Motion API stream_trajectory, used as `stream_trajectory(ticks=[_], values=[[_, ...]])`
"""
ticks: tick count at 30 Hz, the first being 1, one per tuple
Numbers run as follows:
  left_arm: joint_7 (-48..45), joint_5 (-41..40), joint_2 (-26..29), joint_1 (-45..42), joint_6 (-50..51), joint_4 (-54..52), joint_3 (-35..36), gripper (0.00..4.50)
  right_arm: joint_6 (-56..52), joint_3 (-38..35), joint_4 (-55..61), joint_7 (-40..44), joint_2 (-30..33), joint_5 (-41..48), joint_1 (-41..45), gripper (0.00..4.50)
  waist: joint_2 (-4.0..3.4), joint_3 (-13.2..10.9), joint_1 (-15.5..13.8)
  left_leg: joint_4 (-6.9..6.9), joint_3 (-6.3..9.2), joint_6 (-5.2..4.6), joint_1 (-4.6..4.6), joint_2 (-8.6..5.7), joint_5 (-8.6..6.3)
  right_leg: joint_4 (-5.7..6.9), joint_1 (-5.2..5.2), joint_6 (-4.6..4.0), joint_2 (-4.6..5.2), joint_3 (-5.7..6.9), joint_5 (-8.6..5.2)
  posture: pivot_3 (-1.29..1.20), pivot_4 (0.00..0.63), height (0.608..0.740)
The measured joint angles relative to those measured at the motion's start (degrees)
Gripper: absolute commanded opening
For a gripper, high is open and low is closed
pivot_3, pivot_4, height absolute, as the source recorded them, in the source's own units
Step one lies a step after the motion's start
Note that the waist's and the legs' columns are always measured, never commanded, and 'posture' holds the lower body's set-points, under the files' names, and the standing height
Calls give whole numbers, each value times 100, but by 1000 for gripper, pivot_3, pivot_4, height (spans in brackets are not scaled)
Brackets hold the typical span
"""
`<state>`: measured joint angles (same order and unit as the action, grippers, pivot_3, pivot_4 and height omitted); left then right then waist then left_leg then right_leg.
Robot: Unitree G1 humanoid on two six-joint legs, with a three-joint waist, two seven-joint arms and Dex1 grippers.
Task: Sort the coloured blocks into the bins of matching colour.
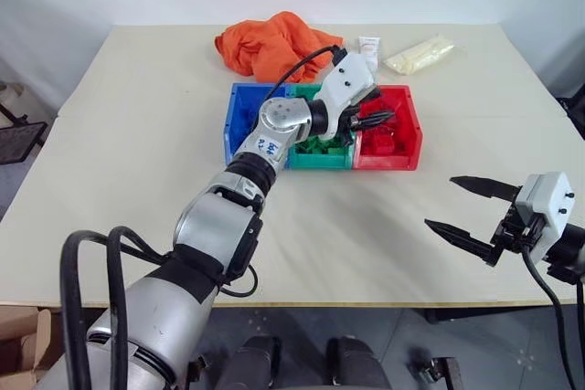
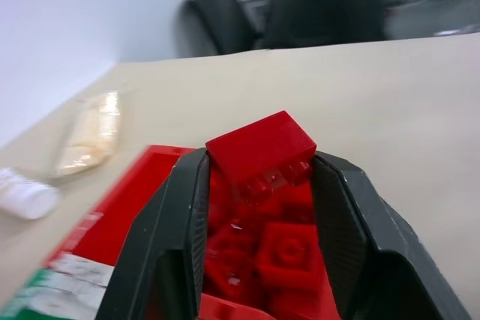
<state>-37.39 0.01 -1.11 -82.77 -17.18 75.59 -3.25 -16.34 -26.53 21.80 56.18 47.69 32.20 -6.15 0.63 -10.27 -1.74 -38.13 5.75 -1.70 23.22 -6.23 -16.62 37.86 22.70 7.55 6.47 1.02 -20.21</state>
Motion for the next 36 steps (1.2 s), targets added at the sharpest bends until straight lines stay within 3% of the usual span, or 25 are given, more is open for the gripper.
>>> stream_trajectory(ticks=[5, 15, 21, 26, 36], values=[[555, 89, -236, -52, 178, 184, 152, 4473, -1, -16, 49, -80, -28, 4, -20, 4500, 0, 0, 9, -1, -1, -1, 0, -2, 0, 0, 0, 2, 0, -2, 1, 0, 150, 740], [409, 108, -36, -143, 93, 171, 525, 4473, -4, 46, 19, -80, -27, 2, 300, 4500, -1, 0, 29, 1, -2, 0, -1, 0, 1, 2, 4, 3, -1, -3, 1, 0, 150, 740], [-1178, -209, 842, 55, 73, -257, 741, 4473, -6, 246, -276, 83, -16, -8, 599, 4500, -5, 3, 54, 2, -6, 1, -1, 1, 1, 6, 9, 2, 0, -3, 0, 0, 150, 740], [-2293, -318, 1586, 732, 182, -885, 723, 4473, 34, 636, -854, 387, 123, -80, 1270, 4500, -7, 4, 55, -1, -3, 1, -1, 1, 1, 7, 9, 2, 0, -3, 1, 0, 150, 740], [-2994, -1286, 3029, 3141, 2138, -4592, 966, 4473, 397, 1473, -2248, 1238, 215, -433, 2689, 4500, -9, 5, 139, -2, 17, 4, 1, 6, -1, 6, 10, 0, 17, -44, 2, 0, 150, 740]])
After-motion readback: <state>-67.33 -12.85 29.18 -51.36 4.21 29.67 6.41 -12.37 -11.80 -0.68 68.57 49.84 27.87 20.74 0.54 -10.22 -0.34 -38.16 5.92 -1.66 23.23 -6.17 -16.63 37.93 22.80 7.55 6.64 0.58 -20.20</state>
